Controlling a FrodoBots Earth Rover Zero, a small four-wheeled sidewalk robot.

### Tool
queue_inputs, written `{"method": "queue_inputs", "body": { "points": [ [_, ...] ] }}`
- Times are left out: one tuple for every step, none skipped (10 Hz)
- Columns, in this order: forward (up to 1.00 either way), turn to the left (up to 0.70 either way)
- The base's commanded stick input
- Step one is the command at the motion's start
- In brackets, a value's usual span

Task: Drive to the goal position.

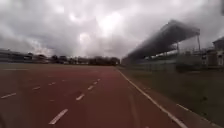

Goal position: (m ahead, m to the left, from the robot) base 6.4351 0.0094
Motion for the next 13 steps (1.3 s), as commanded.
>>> {"method": "queue_inputs", "body": {
  "points": [
    [0.7,-0.04],
    [0.7,0.0],
    [0.7,0.0],
    [0.7,0.0],
    [0.7,0.0],
    [0.7,0.0],
    [0.7,0.0],
    [0.7,0.0],
    [0.7,0.0],
    [0.7,0.0],
    [0.7,0.0],
    [0.7,0.0],
    [0.7,0.0]
  ]
}}
